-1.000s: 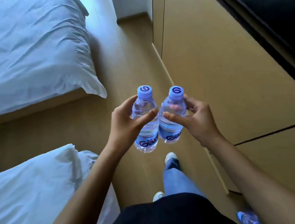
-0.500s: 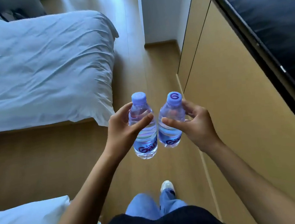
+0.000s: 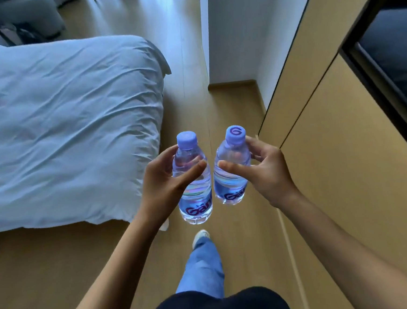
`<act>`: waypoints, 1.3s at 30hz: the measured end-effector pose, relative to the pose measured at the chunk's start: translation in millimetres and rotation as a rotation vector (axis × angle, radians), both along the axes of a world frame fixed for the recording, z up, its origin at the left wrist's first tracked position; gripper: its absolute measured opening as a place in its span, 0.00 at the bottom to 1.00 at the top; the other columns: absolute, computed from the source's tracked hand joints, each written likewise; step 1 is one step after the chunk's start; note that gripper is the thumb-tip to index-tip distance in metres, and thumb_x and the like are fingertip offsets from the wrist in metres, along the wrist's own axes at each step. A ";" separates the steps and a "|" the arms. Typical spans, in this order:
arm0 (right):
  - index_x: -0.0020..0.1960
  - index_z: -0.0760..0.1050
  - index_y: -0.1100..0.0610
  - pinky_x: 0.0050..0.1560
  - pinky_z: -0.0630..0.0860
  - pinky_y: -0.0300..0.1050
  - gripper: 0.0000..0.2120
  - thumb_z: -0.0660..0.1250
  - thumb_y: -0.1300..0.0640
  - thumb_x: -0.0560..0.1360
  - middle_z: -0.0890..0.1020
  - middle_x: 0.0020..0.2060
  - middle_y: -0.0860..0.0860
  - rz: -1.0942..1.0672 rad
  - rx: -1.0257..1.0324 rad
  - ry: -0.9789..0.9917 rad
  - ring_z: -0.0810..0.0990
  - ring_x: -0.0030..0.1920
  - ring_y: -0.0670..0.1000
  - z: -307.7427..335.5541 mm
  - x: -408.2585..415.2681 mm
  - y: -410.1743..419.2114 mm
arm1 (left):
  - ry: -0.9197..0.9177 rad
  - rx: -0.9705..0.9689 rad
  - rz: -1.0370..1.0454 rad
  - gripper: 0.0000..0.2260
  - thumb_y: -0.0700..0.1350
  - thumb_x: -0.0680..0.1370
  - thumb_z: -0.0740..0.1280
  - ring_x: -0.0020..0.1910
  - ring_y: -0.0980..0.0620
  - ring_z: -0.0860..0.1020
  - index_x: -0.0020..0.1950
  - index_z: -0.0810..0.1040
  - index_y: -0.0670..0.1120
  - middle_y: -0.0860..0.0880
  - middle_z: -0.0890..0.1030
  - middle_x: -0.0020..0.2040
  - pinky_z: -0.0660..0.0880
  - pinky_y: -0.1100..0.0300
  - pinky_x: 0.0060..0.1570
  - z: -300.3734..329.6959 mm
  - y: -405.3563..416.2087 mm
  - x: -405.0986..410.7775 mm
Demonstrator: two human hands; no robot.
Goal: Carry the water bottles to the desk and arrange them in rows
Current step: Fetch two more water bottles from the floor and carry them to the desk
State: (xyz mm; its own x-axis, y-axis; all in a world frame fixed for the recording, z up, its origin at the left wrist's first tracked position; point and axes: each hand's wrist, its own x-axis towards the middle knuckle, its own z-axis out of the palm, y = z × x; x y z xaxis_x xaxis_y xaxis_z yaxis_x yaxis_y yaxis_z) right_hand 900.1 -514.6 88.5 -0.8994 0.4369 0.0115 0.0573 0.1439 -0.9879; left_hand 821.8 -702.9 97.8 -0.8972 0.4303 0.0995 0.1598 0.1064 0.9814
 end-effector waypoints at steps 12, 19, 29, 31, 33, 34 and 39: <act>0.58 0.83 0.54 0.47 0.74 0.30 0.24 0.82 0.55 0.63 0.87 0.47 0.44 0.026 -0.008 -0.028 0.83 0.44 0.37 7.3 -254.4 66.4 | -0.016 -0.026 0.053 0.07 0.44 0.71 0.76 0.42 0.54 0.84 0.48 0.84 0.48 0.51 0.86 0.43 0.81 0.57 0.46 14.3 64.1 -261.6; 0.62 0.81 0.57 0.55 0.81 0.48 0.33 0.80 0.47 0.60 0.86 0.51 0.49 0.058 0.003 -0.002 0.84 0.52 0.47 8.1 -410.8 151.7 | 0.006 0.013 0.080 0.08 0.43 0.71 0.76 0.42 0.54 0.85 0.49 0.84 0.49 0.51 0.87 0.43 0.80 0.60 0.44 7.2 151.4 -413.8; 0.64 0.79 0.57 0.55 0.82 0.47 0.33 0.79 0.45 0.62 0.86 0.53 0.48 0.122 0.044 0.001 0.84 0.52 0.47 23.9 -625.5 265.6 | 0.006 -0.006 0.150 0.08 0.46 0.71 0.76 0.43 0.52 0.85 0.49 0.84 0.49 0.50 0.87 0.43 0.81 0.55 0.45 13.7 255.5 -616.8; 0.64 0.79 0.57 0.55 0.82 0.50 0.32 0.79 0.46 0.63 0.86 0.52 0.48 0.134 0.032 -0.012 0.85 0.51 0.48 19.5 -665.3 279.9 | 0.015 -0.008 0.180 0.08 0.46 0.70 0.76 0.42 0.53 0.85 0.48 0.84 0.50 0.51 0.86 0.43 0.81 0.56 0.45 10.9 268.2 -654.7; 0.63 0.80 0.57 0.56 0.82 0.51 0.32 0.80 0.47 0.62 0.86 0.51 0.48 0.142 0.013 -0.015 0.85 0.51 0.48 14.6 -708.5 291.2 | 0.019 0.001 0.206 0.08 0.46 0.70 0.76 0.42 0.54 0.85 0.48 0.83 0.50 0.52 0.86 0.43 0.80 0.59 0.45 7.7 280.6 -696.8; 0.63 0.80 0.57 0.56 0.82 0.52 0.32 0.80 0.47 0.62 0.86 0.51 0.48 0.142 0.007 -0.014 0.85 0.51 0.48 12.0 -731.8 296.1 | 0.019 0.008 0.215 0.08 0.46 0.70 0.76 0.42 0.55 0.84 0.48 0.83 0.51 0.52 0.86 0.43 0.79 0.61 0.44 6.5 286.3 -719.4; 0.63 0.80 0.58 0.57 0.81 0.57 0.32 0.80 0.48 0.63 0.86 0.52 0.51 0.143 -0.008 -0.011 0.86 0.51 0.50 4.2 -862.9 317.5 | 0.074 -0.040 0.209 0.11 0.50 0.71 0.75 0.43 0.54 0.85 0.50 0.82 0.50 0.53 0.86 0.44 0.81 0.56 0.45 4.0 309.2 -848.9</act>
State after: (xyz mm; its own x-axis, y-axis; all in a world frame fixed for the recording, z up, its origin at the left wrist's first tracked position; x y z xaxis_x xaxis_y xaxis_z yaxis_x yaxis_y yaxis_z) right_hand 37.2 -197.1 92.7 -0.9527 0.3039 -0.0016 0.0476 0.1439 -0.9884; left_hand -27.1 -393.7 101.8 -0.9582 0.2408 0.1545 0.2013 0.1838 0.9621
